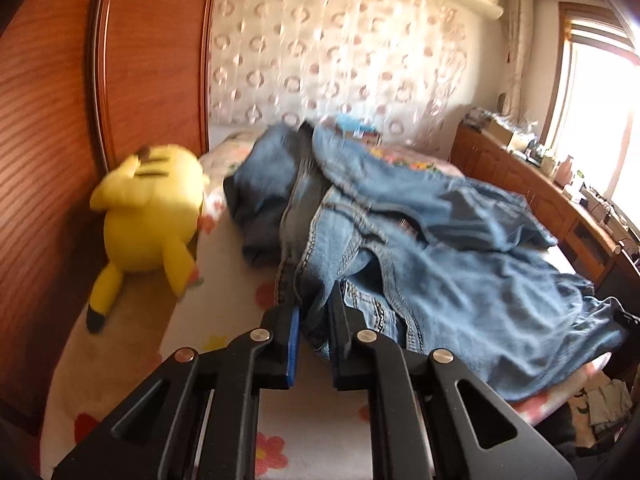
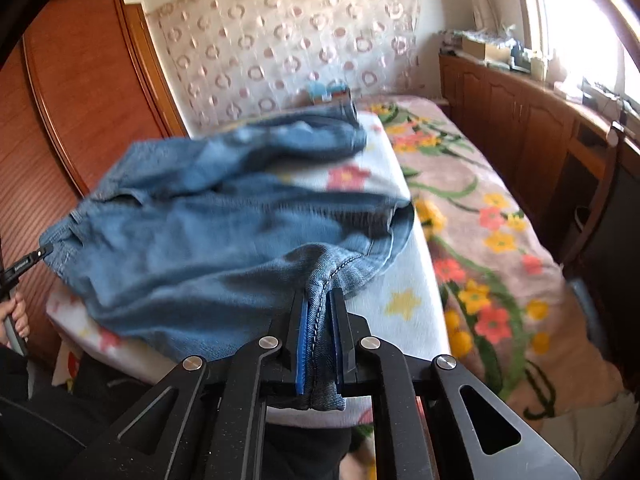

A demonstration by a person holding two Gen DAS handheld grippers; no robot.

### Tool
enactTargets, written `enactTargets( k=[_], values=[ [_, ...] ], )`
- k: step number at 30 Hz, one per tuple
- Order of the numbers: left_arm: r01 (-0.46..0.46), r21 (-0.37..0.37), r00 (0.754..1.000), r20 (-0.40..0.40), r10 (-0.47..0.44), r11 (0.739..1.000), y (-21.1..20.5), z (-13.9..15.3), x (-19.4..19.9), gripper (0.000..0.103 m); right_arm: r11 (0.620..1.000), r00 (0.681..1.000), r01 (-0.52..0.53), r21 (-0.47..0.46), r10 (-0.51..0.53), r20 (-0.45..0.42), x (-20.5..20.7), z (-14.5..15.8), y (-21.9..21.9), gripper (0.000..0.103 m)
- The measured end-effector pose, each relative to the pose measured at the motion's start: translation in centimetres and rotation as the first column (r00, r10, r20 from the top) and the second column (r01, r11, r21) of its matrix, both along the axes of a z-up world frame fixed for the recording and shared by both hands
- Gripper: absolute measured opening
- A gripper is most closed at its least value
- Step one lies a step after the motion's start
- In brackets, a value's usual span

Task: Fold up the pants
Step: 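Grasp the jeans beside the back pocket with the left tool while the right tool holds the hem, then lift the jeans with both tools and fold the hem over toward the waistband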

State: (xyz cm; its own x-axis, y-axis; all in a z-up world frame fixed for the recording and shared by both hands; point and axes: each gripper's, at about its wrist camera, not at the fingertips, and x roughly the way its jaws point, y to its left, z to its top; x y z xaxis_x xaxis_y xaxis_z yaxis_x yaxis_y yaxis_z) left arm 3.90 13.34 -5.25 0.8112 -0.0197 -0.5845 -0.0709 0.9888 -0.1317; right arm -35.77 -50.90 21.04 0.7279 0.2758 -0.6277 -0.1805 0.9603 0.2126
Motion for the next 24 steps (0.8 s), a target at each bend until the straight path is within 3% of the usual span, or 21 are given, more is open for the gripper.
enactTargets(
  k=[7, 11, 17, 24],
  values=[
    [0.014, 0.017, 0.996, 0.088, -0.015, 1.0, -0.3, 4.4, -1.9, 0.011, 1.0, 0.989, 0.027, 0.003, -0.027, 0.146, -0.5, 5.4, -1.6, 0.008],
    [0.041, 0.025, 0.989, 0.142, -0.044, 0.999, -1.0, 6.2, -3.3, 0.011, 0.999, 0.981, 0.033, 0.03, -0.038, 0.19, -0.9, 6.5, -2.2, 0.008],
    [0.054, 0.033, 0.992, 0.111, -0.057, 0.998, -0.9, 4.8, -1.9, 0.011, 1.0, 0.978, 0.015, 0.0, -0.015, 0.21, 0.9, 5.2, -0.4, 0.008],
    [0.044, 0.031, 0.996, 0.072, -0.046, 0.999, -1.0, 2.9, -1.4, 0.011, 0.996, 0.985, -0.084, -0.025, 0.087, 0.149, 5.5, 3.4, 2.7, 0.008]
  ],
)
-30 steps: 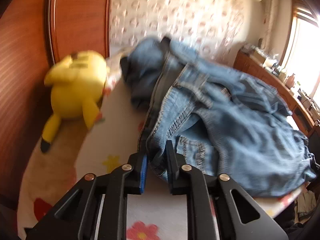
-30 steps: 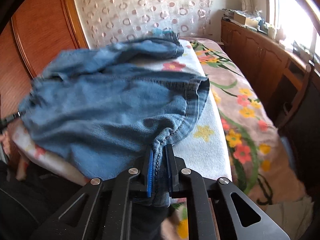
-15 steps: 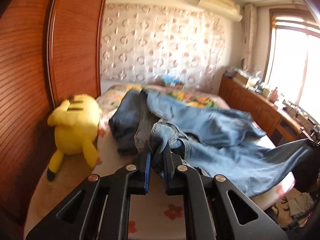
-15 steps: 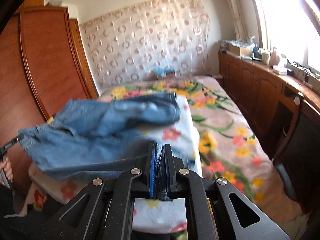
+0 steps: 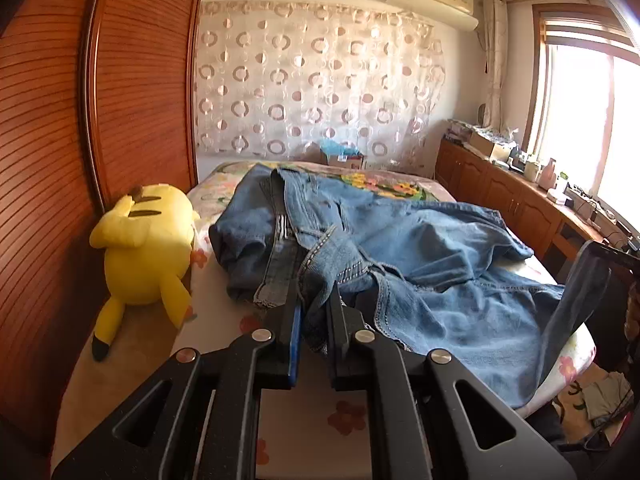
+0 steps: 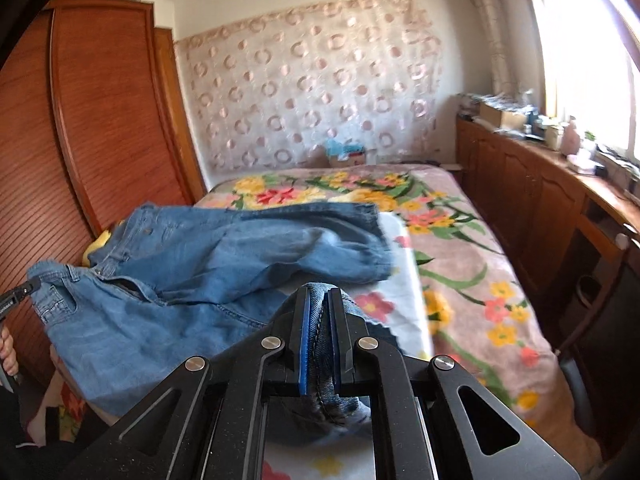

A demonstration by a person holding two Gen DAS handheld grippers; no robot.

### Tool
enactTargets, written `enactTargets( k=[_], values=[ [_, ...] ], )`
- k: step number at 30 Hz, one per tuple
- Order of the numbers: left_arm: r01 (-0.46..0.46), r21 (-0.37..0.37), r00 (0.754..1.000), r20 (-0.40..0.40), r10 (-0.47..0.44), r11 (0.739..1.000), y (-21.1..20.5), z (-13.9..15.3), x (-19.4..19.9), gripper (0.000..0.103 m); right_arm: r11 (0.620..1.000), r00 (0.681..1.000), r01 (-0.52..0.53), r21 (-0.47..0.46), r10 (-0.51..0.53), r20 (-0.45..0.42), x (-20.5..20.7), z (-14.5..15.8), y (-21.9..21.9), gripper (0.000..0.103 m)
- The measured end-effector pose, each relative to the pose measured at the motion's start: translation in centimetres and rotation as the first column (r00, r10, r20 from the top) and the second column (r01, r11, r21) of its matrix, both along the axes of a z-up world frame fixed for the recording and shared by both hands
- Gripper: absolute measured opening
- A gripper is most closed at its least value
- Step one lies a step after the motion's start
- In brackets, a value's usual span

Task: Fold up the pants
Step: 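Lift the jeans with both tools and fold the hem over toward the waistband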

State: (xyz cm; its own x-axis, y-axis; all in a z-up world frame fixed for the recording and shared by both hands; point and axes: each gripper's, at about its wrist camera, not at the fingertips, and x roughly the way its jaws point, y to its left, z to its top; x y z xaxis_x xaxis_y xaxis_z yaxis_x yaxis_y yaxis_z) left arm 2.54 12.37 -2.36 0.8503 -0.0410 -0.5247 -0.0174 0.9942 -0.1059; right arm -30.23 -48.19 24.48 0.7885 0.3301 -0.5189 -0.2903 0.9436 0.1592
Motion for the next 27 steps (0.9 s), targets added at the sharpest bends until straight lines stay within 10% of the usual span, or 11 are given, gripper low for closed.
enactTargets(
  k=[6, 15, 27],
  values=[
    [0.011, 0.005, 0.999, -0.038, -0.011, 1.0, -0.7, -1.6, 0.3, 0.011, 0.995, 0.989, -0.103, 0.005, 0.103, -0.106, 4.9, -3.5, 4.1, 0.008],
    [0.009, -0.003, 0.998, -0.063, -0.009, 1.0, -0.4, -2.8, 0.2, 0.011, 1.0, 0.996, 0.024, -0.001, -0.024, -0.082, 3.3, -2.6, 1.0, 0.044],
    [0.012, -0.017, 0.997, -0.072, -0.014, 1.0, -0.6, -3.5, 0.5, 0.011, 0.993, 0.986, 0.084, -0.08, -0.095, -0.137, -0.5, -3.2, 0.6, 0.045]
  ],
)
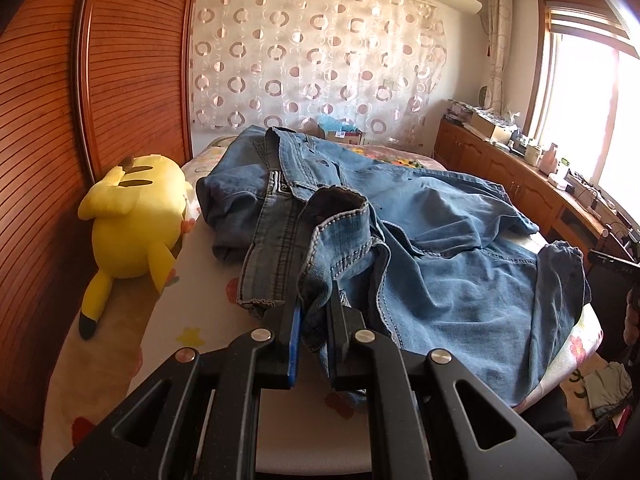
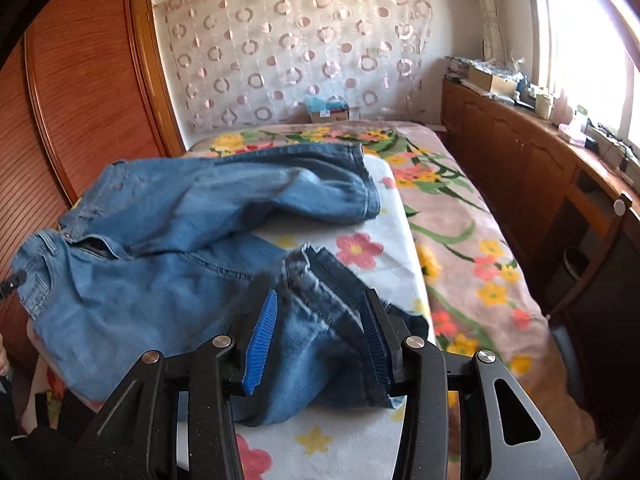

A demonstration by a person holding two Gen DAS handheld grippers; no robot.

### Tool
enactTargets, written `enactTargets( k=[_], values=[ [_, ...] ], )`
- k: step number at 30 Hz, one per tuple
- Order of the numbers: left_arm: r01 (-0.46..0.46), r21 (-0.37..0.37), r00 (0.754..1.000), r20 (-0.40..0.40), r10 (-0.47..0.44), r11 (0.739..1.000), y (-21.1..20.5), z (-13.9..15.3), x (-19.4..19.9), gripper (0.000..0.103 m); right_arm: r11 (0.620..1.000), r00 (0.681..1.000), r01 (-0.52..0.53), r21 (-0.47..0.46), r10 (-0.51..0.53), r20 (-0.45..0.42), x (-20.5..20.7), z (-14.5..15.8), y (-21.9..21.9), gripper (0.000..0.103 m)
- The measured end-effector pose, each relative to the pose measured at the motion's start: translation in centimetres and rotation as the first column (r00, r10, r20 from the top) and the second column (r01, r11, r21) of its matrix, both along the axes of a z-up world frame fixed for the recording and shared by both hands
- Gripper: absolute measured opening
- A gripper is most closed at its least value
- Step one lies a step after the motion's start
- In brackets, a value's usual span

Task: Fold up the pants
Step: 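Lift the jeans with both tools and fold the hem over toward the waistband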

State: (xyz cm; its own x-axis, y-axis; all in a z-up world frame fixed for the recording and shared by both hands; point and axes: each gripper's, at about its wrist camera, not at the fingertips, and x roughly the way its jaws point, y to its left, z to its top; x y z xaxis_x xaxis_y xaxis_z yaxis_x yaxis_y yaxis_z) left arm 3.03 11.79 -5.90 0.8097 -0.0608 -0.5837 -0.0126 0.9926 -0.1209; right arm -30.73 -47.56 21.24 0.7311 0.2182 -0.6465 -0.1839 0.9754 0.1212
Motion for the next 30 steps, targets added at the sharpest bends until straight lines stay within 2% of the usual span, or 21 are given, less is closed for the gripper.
enactTargets(
  k=[4, 9, 10, 11, 12, 13, 19, 22, 25, 30],
  values=[
    [-0.002, 0.002, 1.0, -0.007, 0.002, 1.0, 0.2, -0.1, 0.0, 0.011, 1.0, 0.999, -0.015, 0.02, 0.016, -0.037, 1.5, 0.1, 0.8, 0.045],
    [-0.002, 0.006, 1.0, -0.013, 0.002, 1.0, 0.3, -0.4, 0.1, 0.011, 1.0, 0.997, -0.006, -0.02, 0.004, -0.082, 3.6, -1.3, 1.1, 0.044],
    [-0.004, 0.007, 1.0, -0.015, 0.004, 1.0, 0.3, -0.6, 0.2, 0.011, 1.0, 0.997, -0.006, -0.02, 0.004, -0.078, 3.6, -1.5, 1.1, 0.026],
    [-0.008, 0.009, 1.0, -0.016, 0.008, 1.0, 0.4, -0.7, 0.2, 0.011, 1.0, 0.997, -0.01, -0.014, 0.009, -0.076, 3.7, -1.5, 1.1, 0.016],
    [-0.012, 0.009, 1.0, -0.014, 0.013, 1.0, 0.5, -0.8, 0.2, 0.011, 1.0, 0.997, -0.013, -0.001, 0.013, -0.07, 3.6, -1.3, 0.9, 0.009],
    [-0.012, 0.011, 1.0, -0.013, 0.012, 1.0, 0.5, -0.7, 0.2, 0.011, 1.0, 0.999, -0.01, 0.007, 0.01, -0.054, 3.3, -0.8, 0.6, 0.007],
    [-0.034, -0.004, 0.997, 0.069, 0.034, 0.999, 1.1, 1.4, -0.4, 0.011, 0.998, 0.996, 0.031, 0.054, -0.035, 0.086, 0.7, 4.1, -1.8, 0.005],
    [-0.038, 0.034, 0.995, 0.089, 0.035, 0.999, 0.8, 3.0, -0.1, 0.011, 0.996, 0.985, 0.05, 0.069, -0.061, 0.165, -0.8, 7.0, -3.0, 0.004],
    [-0.028, 0.042, 0.992, 0.124, 0.023, 0.999, 0.4, 4.3, 0.3, 0.011, 0.995, 0.971, 0.066, 0.076, -0.082, 0.224, -1.8, 9.2, -4.1, 0.004],
    [-0.014, 0.018, 0.989, 0.15, 0.011, 1.0, 0.6, 5.7, 2.2, 0.011, 0.995, 0.964, 0.068, 0.068, -0.083, 0.254, -1.1, 10.7, -5.1, 0.004]
  ],
)
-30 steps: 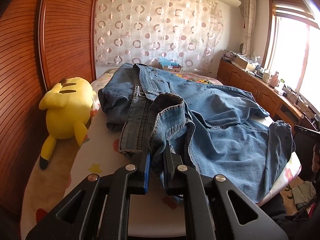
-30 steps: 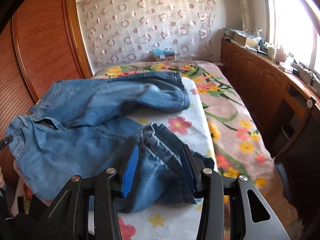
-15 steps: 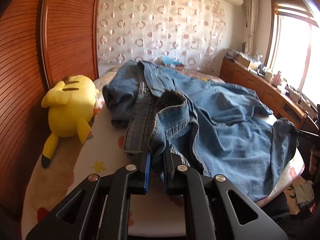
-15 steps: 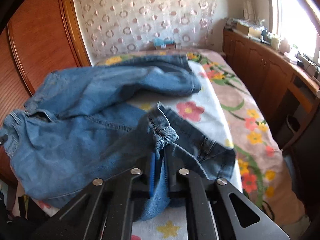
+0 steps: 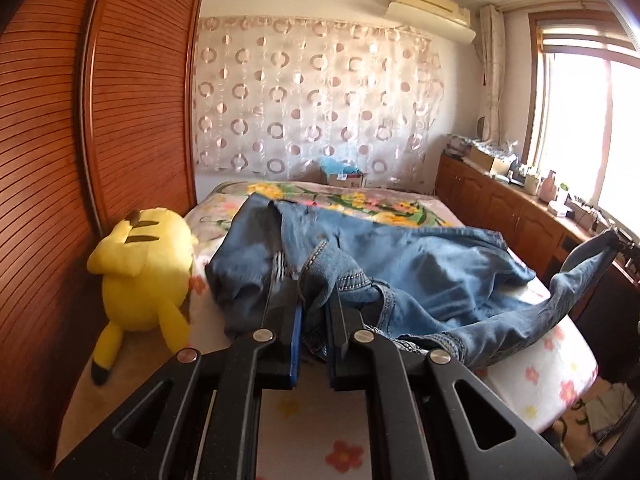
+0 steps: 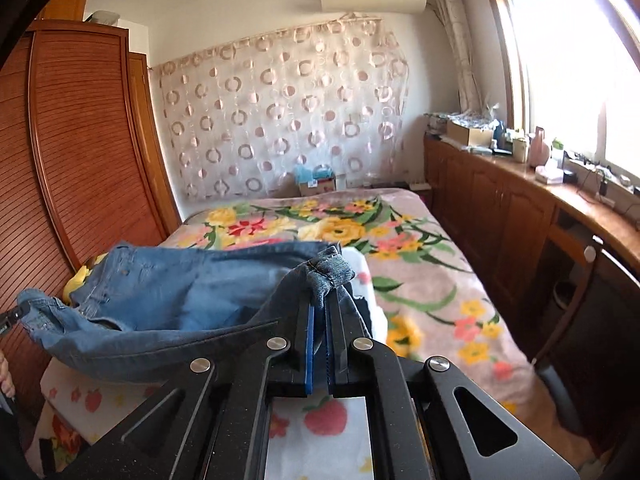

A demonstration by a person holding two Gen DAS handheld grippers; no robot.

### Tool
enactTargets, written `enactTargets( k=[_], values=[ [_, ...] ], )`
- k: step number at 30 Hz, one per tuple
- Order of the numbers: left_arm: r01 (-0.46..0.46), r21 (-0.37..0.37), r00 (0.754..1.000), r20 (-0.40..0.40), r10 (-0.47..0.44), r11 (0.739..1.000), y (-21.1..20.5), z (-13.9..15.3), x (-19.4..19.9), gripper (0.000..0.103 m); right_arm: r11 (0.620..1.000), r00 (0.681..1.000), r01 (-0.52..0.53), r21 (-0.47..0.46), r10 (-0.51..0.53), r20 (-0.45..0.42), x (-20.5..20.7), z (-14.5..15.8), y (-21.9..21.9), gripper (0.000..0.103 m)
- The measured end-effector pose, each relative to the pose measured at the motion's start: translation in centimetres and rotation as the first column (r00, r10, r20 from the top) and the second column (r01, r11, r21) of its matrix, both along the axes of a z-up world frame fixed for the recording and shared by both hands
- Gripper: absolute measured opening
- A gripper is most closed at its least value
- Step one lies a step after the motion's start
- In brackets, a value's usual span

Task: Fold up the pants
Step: 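Lift the jeans with both tools and fold the hem over toward the waistband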

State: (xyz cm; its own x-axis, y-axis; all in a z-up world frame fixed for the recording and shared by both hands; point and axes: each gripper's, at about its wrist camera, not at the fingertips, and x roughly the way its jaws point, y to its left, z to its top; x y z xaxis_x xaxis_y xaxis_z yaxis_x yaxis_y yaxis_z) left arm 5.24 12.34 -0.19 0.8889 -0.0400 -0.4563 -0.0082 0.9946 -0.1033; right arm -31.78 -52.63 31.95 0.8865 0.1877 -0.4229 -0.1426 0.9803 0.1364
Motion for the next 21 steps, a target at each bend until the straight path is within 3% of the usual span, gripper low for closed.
enactTargets(
  k=[3, 6, 16, 21],
  values=[
    [-0.002, 0.0, 1.0, 0.003, 0.002, 1.0, 0.0, 0.6, 1.6, 0.011, 1.0, 1.0, -0.001, -0.021, 0.001, 0.016, 1.2, 0.0, 0.3, 0.004],
    [-0.003, 0.023, 1.0, -0.005, 0.003, 1.0, -0.3, 0.3, 3.2, 0.011, 0.999, 1.0, 0.002, -0.038, -0.002, 0.013, 2.8, -2.2, 1.9, 0.004],
    [0.001, 0.052, 0.996, -0.088, 0.003, 0.999, -0.6, -2.9, 6.4, 0.011, 1.0, 0.993, -0.007, -0.017, 0.005, -0.116, 7.6, -8.0, 2.8, 0.004],
    [-0.017, 0.081, 0.997, -0.074, 0.023, 0.997, -0.7, -2.3, 7.8, 0.01, 1.0, 0.991, -0.014, 0.009, 0.015, -0.129, 9.4, -7.0, 2.0, 0.004]
  ],
)
